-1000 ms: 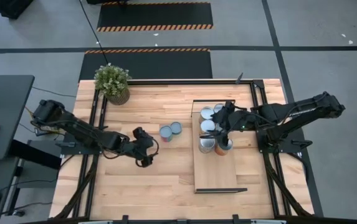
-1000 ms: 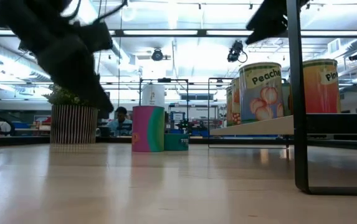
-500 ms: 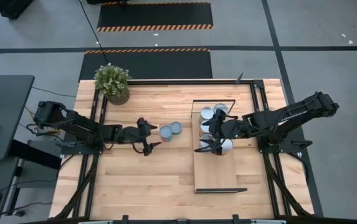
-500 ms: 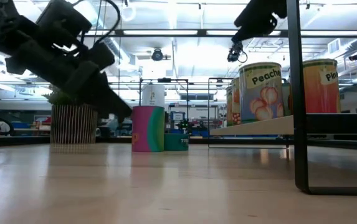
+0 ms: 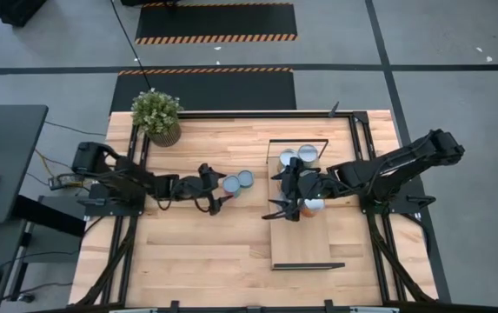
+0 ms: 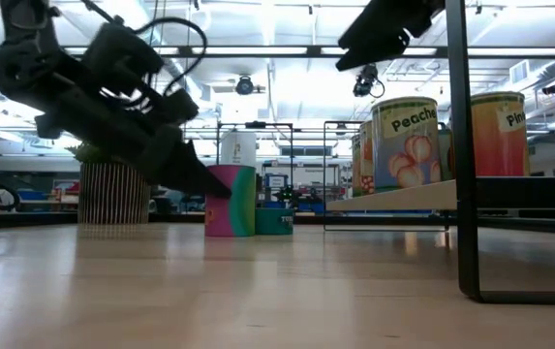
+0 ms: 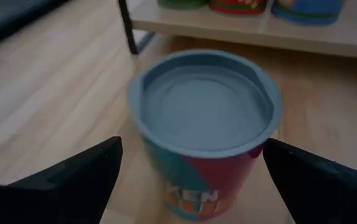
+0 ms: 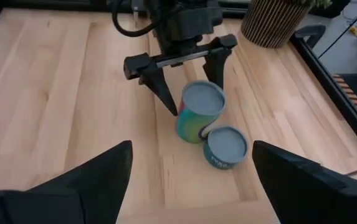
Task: Pick and place cans onto a shelf
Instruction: Put the canned chicken soup on the shelf, then put the canned tuna on the shelf
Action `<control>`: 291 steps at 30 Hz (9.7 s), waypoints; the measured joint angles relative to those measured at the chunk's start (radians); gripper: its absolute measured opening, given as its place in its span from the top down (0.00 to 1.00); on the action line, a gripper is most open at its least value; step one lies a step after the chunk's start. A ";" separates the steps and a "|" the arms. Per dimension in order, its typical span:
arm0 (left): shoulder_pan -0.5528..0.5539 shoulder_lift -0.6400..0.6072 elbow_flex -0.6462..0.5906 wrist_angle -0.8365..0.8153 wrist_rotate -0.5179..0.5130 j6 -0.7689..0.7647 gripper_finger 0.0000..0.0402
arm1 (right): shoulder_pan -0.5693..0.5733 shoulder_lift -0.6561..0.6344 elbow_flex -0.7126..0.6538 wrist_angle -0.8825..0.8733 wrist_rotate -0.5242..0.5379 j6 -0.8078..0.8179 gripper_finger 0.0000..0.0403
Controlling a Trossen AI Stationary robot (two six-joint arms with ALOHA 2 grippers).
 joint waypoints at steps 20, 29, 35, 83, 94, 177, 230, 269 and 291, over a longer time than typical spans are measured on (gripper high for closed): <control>-0.029 0.037 0.052 0.020 0.103 -0.027 0.29 | 0.027 0.077 -0.001 0.038 -0.080 0.037 0.16; -0.176 0.030 0.200 -0.076 0.160 -0.082 0.28 | 0.062 0.072 0.080 -0.085 -0.007 0.076 0.16; -0.262 0.080 0.412 -0.254 0.076 -0.064 0.28 | 0.089 0.068 0.167 -0.161 0.074 0.038 0.16; -0.210 0.443 0.828 -0.241 0.161 0.043 0.01 | 0.216 0.056 0.187 -0.217 0.136 0.132 0.16; -0.241 0.440 0.828 -0.215 0.089 0.080 0.01 | 0.216 0.056 0.187 -0.217 0.136 0.131 0.16; -0.244 0.192 0.719 -0.864 -0.102 0.218 0.01 | 0.222 0.027 0.187 -0.190 0.186 0.038 0.16; 0.234 0.207 0.629 -0.872 0.335 0.237 0.01 | 0.176 0.029 0.187 -0.150 0.182 -0.035 0.16; -0.247 0.237 0.772 -0.703 0.344 0.042 0.26 | 0.255 -0.058 0.187 -0.164 0.312 -0.035 0.16; -0.274 0.453 0.978 -0.577 0.316 0.348 0.26 | 0.311 -0.051 0.187 -0.120 0.316 -0.028 0.16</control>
